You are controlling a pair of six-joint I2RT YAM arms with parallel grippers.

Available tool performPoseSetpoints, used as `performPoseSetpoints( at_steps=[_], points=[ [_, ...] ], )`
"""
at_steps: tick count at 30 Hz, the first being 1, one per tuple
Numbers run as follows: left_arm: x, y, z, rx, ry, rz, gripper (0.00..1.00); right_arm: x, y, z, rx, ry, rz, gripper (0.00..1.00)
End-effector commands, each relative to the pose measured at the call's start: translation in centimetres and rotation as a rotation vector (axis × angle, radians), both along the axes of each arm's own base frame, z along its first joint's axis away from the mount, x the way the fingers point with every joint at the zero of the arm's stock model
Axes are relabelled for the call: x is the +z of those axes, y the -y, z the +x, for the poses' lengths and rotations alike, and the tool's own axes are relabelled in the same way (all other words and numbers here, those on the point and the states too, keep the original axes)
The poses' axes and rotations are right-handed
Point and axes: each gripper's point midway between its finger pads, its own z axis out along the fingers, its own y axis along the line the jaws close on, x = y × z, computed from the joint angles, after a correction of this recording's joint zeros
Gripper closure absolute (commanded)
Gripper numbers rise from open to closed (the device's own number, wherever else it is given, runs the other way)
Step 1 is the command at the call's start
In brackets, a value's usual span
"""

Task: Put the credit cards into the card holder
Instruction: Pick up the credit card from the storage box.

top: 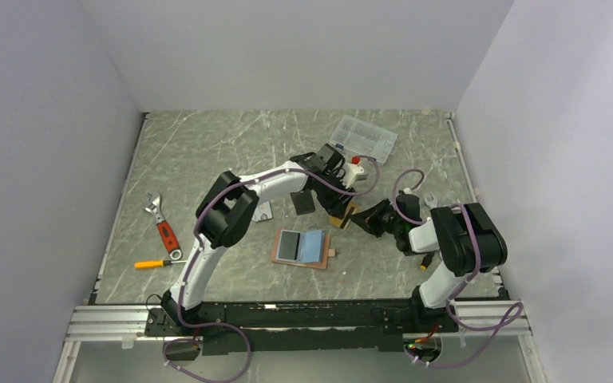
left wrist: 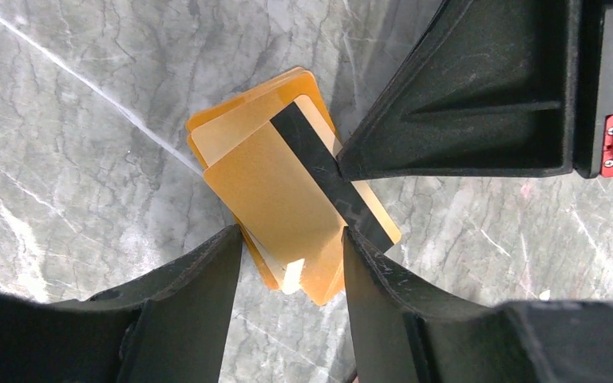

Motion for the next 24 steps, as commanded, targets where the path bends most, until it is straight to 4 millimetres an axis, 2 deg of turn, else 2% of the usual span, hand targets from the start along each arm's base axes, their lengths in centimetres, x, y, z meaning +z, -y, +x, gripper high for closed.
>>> performPoseSetpoints(
  at_steps=[1,2,7,14,20,24],
  points=[
    [-1.3,-0.6,-2.8,-0.011,-0.172,0.023,0.45,-5.6,1.6,-5.2,0.018,-0.231,-0.152,0.97],
    [-1.2,-0.6,-2.6,-0.003,-0.186,0.016,0.45,-5.1,1.6,-5.0,0.024,-0.215,-0.158,1.0],
    [-0.8,-1.7,-0.7,0.047,-0.227,-0.014,0.45,-3.5,0.9,-4.7,0.07,-0.141,-0.228,1.0],
    [0.2,-2.6,0.0,0.071,-0.24,-0.048,0.45,-0.9,0.3,-3.3,0.096,-0.037,-0.308,1.0],
    [2.2,-3.8,2.2,0.11,-0.252,-0.102,0.43,3.7,-0.3,-0.9,0.108,0.135,-0.305,1.0],
    [3.7,-4.0,2.6,0.113,-0.249,-0.133,0.43,6.1,-1.1,0.3,0.121,0.222,-0.27,1.0]
  ],
)
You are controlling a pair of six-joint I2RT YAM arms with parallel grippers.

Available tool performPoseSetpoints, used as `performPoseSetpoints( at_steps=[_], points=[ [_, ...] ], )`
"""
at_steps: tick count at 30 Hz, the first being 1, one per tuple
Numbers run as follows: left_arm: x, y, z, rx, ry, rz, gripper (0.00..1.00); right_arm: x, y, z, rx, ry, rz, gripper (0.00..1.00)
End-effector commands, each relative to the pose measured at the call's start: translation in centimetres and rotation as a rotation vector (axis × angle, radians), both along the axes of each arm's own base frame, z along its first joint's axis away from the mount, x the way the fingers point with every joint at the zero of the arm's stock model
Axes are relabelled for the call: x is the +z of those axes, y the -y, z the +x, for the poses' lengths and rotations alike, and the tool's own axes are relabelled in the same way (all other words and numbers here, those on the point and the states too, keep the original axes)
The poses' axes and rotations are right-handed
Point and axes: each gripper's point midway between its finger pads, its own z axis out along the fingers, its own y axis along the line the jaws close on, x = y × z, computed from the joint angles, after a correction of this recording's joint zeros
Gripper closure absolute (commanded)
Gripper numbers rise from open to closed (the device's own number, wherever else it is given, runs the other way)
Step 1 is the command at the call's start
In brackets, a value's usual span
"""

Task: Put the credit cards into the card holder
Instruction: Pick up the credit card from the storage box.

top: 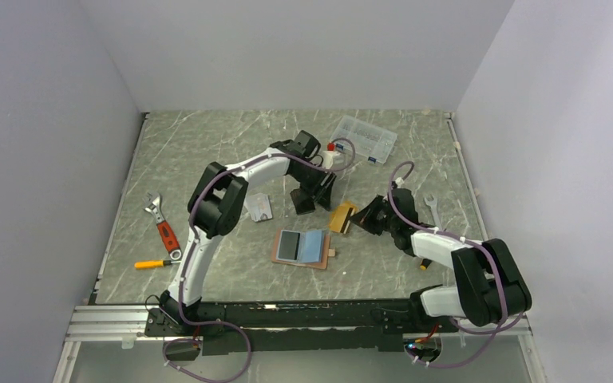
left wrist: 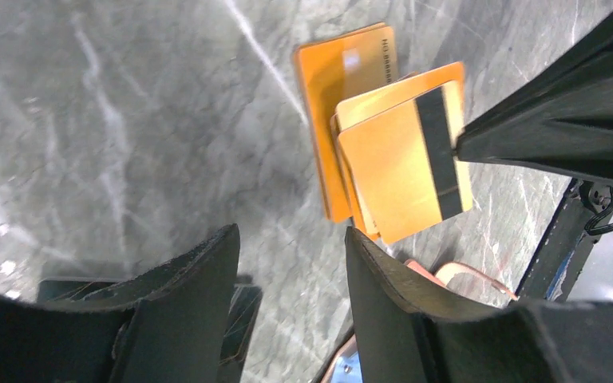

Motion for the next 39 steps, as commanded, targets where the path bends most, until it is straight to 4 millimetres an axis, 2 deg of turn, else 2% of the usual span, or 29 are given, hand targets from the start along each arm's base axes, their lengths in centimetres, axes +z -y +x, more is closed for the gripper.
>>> performPoseSetpoints(
  at_steps=[1,9,14,23,35,39],
  points=[
    [3.4,0.1,0.4,0.001,0.003,-0.066,0.42,3.7,-0.8,2.3,0.038,0.136,0.017,1.0],
    [5.0,0.0,-0.8,-0.026,-0.045,-0.148,0.42,6.6,-1.7,3.2,0.09,0.222,0.075,1.0],
    [5.9,0.0,-1.3,-0.045,-0.115,-0.226,0.42,7.3,-1.6,2.9,0.106,0.251,0.095,1.0],
    [9.0,-0.6,-1.5,-0.023,-0.246,-0.397,0.39,9.2,-1.8,2.5,0.154,0.31,0.175,1.0],
    [9.0,-0.1,-1.7,-0.024,-0.282,-0.425,0.47,9.7,-2.1,2.0,0.18,0.328,0.244,1.0],
    [9.0,0.5,-2.3,-0.041,-0.289,-0.427,0.54,9.5,-2.1,1.9,0.18,0.319,0.255,1.0]
  ],
)
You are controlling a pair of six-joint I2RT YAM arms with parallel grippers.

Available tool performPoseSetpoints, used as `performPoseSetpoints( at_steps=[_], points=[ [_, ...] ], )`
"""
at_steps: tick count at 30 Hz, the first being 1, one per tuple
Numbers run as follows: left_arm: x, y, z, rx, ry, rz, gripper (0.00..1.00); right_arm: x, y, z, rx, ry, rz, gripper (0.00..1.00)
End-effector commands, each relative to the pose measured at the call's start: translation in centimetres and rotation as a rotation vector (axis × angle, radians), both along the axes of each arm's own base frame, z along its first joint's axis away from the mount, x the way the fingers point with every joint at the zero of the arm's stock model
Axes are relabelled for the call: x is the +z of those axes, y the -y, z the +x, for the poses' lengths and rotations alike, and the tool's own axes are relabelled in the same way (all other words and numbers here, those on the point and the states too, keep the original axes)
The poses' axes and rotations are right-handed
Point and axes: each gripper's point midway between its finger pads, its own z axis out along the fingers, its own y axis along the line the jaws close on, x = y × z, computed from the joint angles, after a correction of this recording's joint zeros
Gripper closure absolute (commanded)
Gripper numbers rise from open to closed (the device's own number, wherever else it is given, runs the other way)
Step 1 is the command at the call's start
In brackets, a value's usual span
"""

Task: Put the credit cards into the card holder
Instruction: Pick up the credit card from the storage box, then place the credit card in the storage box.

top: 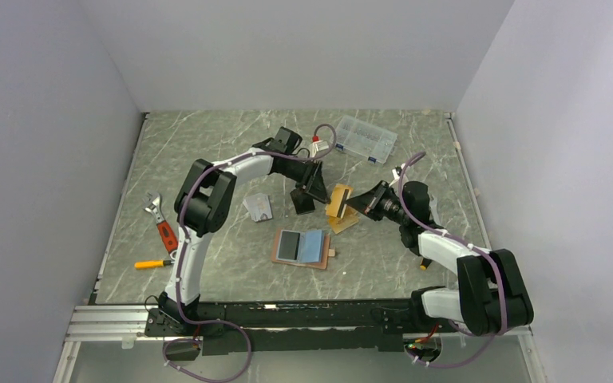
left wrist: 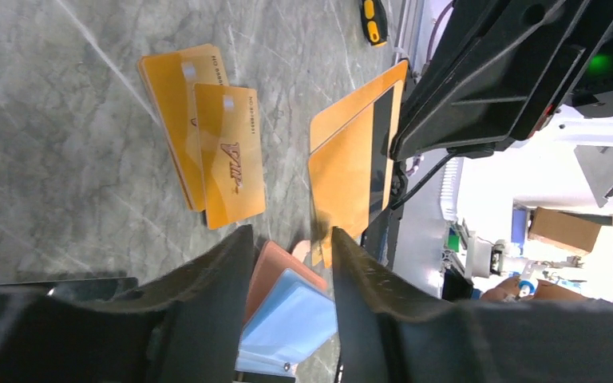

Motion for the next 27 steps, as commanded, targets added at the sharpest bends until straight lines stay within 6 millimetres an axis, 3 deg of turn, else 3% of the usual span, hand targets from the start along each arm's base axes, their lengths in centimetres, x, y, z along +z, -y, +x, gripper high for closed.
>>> performPoseSetpoints(
  at_steps=[1,9,27],
  points=[
    [3.2,1.1,-0.6,-0.045,0.048,-0.083,0.58,1.1,-0.2,0.2,0.017,0.055,0.038,1.0],
    [3.9,1.6,0.0,-0.044,0.056,-0.106,0.81,0.6,-0.4,0.0,0.038,0.042,0.041,1.0],
    [4.7,2.3,0.8,-0.045,0.067,-0.129,0.96,0.8,-1.1,-1.0,0.116,0.047,0.059,1.0]
  ],
)
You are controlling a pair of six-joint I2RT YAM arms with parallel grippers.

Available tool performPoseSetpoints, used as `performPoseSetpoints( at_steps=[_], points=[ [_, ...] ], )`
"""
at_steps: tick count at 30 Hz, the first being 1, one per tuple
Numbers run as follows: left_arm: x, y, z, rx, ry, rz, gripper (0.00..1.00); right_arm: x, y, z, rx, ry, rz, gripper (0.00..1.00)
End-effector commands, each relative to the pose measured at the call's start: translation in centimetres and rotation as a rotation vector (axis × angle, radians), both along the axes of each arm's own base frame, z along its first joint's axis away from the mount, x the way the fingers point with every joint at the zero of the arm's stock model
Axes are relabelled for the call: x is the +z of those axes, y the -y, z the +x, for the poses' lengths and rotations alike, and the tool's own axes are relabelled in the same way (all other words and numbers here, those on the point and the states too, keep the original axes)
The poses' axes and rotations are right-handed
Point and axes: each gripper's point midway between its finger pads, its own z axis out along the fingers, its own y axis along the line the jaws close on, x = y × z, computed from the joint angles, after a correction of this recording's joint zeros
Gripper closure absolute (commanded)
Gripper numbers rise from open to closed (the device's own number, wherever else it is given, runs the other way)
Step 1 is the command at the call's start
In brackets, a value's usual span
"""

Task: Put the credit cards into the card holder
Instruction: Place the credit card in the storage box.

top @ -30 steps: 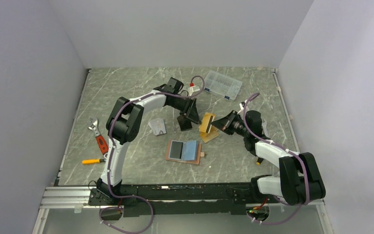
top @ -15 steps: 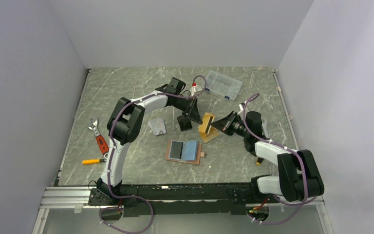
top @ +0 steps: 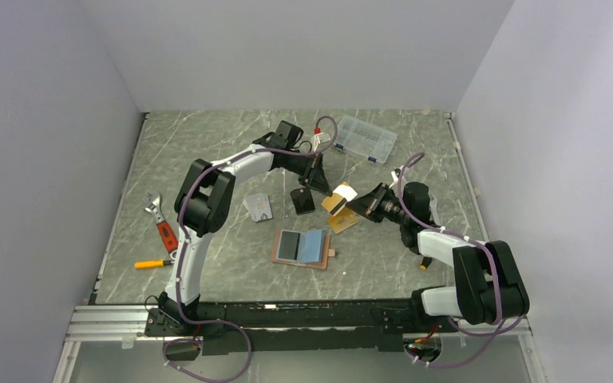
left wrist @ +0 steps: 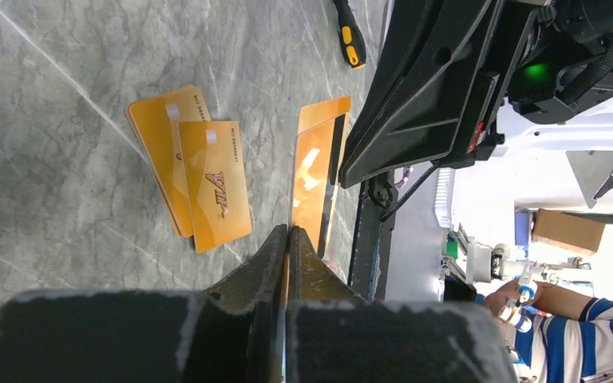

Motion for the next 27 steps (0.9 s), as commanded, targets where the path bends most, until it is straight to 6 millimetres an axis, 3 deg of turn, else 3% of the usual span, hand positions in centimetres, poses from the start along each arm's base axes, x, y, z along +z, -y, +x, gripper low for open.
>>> performPoseSetpoints(
  at_steps=[1,3,6,11,18,27],
  points=[
    [2.5,1.4,-0.2,-0.044,0.042,-0.083,0.97,1.7,-0.7,-0.4,0.064,0.076,0.026,0.99],
    [2.5,1.5,-0.4,-0.052,0.03,-0.091,0.99,2.2,-0.7,-0.3,0.064,0.089,0.039,0.95],
    [2.6,1.6,-0.8,-0.064,0.011,-0.102,1.0,2.7,-0.3,-0.1,0.055,0.101,0.076,0.8],
    [3.3,1.7,-1.1,-0.063,-0.015,-0.132,1.0,3.3,0.0,-0.1,0.04,0.111,0.138,0.67],
    [3.9,1.8,-1.7,-0.067,-0.079,-0.174,1.0,4.1,0.2,0.2,0.025,0.158,0.15,0.65],
    [6.9,1.2,-1.8,-0.056,-0.133,-0.253,1.0,2.7,1.1,-0.1,-0.003,0.133,0.055,0.65]
  ],
)
